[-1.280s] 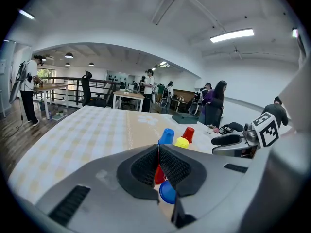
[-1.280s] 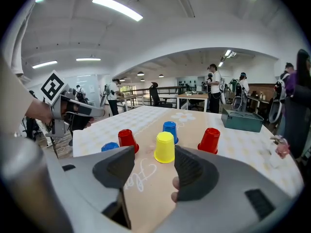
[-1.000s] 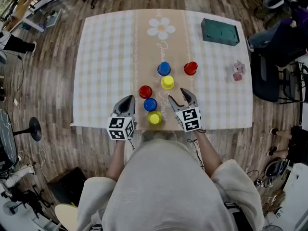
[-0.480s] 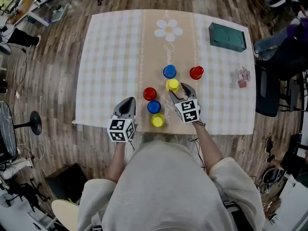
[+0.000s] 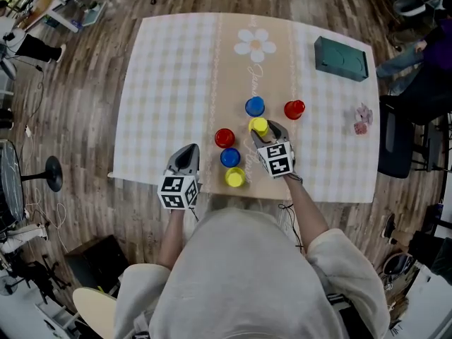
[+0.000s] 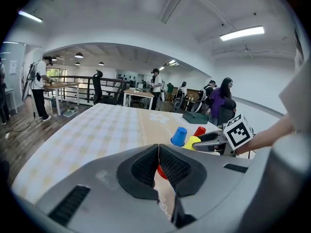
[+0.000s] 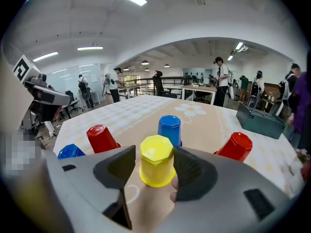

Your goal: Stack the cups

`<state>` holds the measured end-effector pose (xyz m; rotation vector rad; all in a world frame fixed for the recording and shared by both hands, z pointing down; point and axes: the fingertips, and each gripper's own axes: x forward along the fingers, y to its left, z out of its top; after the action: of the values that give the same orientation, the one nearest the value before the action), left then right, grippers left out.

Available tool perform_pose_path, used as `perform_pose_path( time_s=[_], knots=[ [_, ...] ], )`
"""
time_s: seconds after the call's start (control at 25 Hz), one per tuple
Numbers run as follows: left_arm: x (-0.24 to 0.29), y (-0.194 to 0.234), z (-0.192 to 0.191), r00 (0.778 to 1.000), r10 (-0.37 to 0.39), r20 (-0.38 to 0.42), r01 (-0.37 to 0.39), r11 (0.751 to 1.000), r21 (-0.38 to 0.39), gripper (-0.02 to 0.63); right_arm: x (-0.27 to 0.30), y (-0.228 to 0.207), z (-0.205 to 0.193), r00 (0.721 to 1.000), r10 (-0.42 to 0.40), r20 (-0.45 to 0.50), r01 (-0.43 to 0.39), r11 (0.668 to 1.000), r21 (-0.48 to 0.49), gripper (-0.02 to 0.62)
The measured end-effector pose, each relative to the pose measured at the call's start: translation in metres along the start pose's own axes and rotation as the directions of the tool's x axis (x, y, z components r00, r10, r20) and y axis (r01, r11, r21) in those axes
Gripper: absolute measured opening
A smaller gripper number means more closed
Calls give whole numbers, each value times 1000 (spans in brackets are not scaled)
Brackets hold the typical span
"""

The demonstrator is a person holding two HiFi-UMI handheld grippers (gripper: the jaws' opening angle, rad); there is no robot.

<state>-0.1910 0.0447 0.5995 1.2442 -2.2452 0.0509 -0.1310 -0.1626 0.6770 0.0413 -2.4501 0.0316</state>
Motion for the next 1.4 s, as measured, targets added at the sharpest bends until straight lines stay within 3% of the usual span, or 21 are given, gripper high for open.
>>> perform_pose_path(
  time_s=[0.08, 0.56, 1.4],
  knots=[
    [-2, 2, -1, 1000, 7, 1, -7, 1000, -3, 14, 1, -2, -1, 1000, -9, 0, 9, 1000, -3, 218],
    [-10, 2, -6, 1000, 15, 6, -14, 1000, -11, 14, -4, -1, 3, 1000, -1, 5, 1, 1000, -19, 218],
    [-4, -13, -3, 1000, -21, 20, 21, 1000, 5, 14, -81, 39, 19, 997, 44, 66, -43, 999, -18, 216]
  ],
)
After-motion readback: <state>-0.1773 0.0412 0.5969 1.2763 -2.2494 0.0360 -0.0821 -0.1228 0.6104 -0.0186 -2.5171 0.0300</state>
